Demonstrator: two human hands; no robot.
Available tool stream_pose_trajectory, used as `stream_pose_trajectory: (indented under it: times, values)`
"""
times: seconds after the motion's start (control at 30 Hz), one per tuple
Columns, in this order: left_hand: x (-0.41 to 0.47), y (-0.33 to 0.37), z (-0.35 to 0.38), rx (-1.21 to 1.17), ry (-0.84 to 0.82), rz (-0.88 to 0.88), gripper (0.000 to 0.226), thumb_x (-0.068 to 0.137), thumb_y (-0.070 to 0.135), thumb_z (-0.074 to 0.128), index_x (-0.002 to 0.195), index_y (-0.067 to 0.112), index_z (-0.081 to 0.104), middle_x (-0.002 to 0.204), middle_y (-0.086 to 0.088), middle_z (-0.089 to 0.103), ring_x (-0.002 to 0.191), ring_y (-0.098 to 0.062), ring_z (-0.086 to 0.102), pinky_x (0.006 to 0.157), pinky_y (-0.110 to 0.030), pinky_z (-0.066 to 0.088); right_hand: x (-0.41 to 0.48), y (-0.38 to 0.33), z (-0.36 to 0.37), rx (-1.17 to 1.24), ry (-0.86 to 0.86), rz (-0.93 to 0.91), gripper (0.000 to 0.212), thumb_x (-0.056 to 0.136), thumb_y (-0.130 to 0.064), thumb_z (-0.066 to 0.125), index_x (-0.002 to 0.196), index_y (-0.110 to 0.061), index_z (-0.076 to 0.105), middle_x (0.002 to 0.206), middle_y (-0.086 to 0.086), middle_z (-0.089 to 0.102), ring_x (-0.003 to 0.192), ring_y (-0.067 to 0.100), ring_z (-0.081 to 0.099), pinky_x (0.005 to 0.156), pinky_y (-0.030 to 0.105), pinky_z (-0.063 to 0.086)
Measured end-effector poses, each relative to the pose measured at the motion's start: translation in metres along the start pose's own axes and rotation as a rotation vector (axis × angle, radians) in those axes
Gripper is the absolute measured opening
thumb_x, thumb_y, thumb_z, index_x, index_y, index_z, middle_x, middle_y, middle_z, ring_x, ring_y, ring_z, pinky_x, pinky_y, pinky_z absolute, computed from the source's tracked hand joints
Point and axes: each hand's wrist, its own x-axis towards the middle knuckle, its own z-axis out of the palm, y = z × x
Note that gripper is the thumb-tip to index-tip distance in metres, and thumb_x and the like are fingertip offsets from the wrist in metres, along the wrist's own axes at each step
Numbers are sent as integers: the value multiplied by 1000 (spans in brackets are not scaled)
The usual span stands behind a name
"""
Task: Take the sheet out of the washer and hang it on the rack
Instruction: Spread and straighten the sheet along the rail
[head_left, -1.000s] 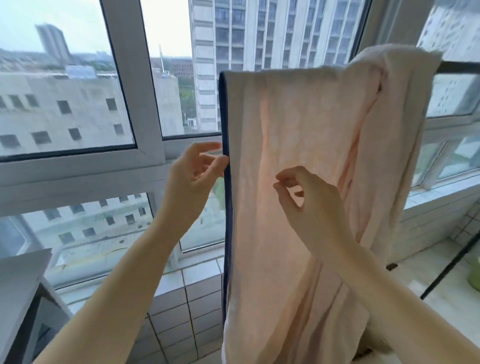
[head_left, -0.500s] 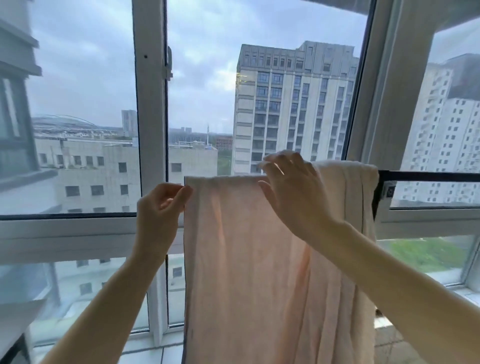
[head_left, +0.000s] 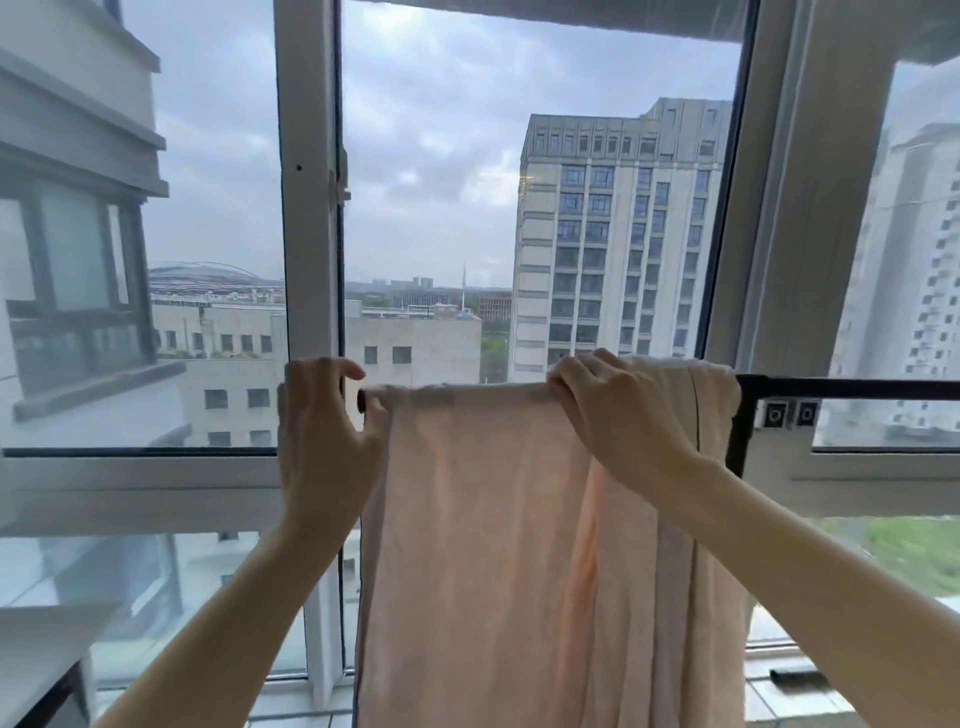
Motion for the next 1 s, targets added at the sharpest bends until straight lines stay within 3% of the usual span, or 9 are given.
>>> stream_pose_trajectory:
  times: [0.07,0.13,0.23,0.4,0.47,0.6,0.8,0.9,1.0]
  values:
    - [3,7,7,65,-93,158,22,83,10,68,103,11,59,102,-6,61,94,-23,56,81,-32,45,-3,5,-2,-48,-27,-33,18,100,-20,49,102,-13,65,94,1,68,95,23,61,90,39,43]
    - [6,16,15,110,-204,258,11,89,19,66,99,15,66,95,-1,70,87,-21,63,82,-35,48,-5,8,-6,-69,-21,-23,16,98,-21,50,103,-16,65,96,-1,69,98,22,60,94,37,41]
    - [8,23,27,102,-299,294,19,95,29,57,100,18,72,95,2,74,85,-19,66,87,-36,49,-9,15,-11,-95,24,5,14,93,-22,57,104,-18,66,99,-1,70,103,23,60,97,39,38]
    - [8,32,38,112,-318,309,23,96,33,53,97,19,71,91,3,74,84,-21,68,86,-37,47,-14,34,-19,-85,-20,93,31,93,-36,53,120,-21,57,122,1,62,123,24,48,105,44,35]
    - [9,37,39,156,-344,301,26,98,36,49,95,19,69,88,3,73,80,-21,67,84,-37,46,-14,43,-24,-76,-59,154,39,91,-45,49,123,-22,53,125,-1,57,124,23,44,107,44,32]
    - [13,53,44,26,-460,378,29,98,36,45,114,20,64,111,3,69,94,-19,67,86,-42,51,-14,47,-23,-47,-134,369,63,81,-60,49,130,-21,43,138,1,43,131,28,32,105,50,33]
    - [22,76,61,-98,-602,490,43,94,55,37,118,30,63,115,12,67,94,-14,67,76,-41,55,-31,45,-12,276,-52,692,106,62,-87,44,141,-18,25,139,5,26,131,32,21,100,47,34]
    - [26,78,71,-90,-627,479,51,89,63,32,111,34,67,105,14,70,86,-15,68,73,-40,55,-35,55,-13,403,73,843,83,75,-71,56,132,-16,32,128,8,30,117,27,39,93,37,38]
    - [24,74,79,-51,-535,485,36,92,57,44,104,34,69,98,15,72,83,-17,69,66,-32,48,-31,61,-13,533,74,926,62,79,-60,63,112,-20,31,108,1,39,79,2,41,63,19,35]
